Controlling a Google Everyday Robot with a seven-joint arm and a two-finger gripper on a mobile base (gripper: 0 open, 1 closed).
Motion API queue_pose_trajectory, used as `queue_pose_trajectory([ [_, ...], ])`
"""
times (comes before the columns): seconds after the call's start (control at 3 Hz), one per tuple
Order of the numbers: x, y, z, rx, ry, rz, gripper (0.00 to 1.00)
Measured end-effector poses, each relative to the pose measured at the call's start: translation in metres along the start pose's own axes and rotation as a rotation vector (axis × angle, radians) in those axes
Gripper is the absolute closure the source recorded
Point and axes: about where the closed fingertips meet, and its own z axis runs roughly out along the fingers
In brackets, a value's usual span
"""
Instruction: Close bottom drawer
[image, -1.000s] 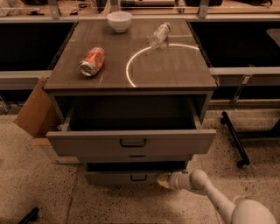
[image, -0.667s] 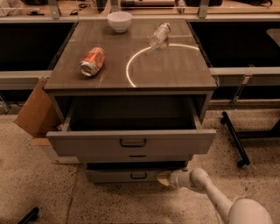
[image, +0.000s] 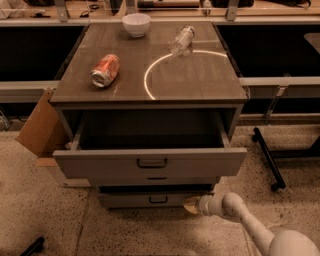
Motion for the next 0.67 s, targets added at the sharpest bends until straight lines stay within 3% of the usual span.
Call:
queue_pose_trajectory([
  [0.67, 0.023, 0.068, -0.051, -0.166, 0.026, 0.003, 1.00],
])
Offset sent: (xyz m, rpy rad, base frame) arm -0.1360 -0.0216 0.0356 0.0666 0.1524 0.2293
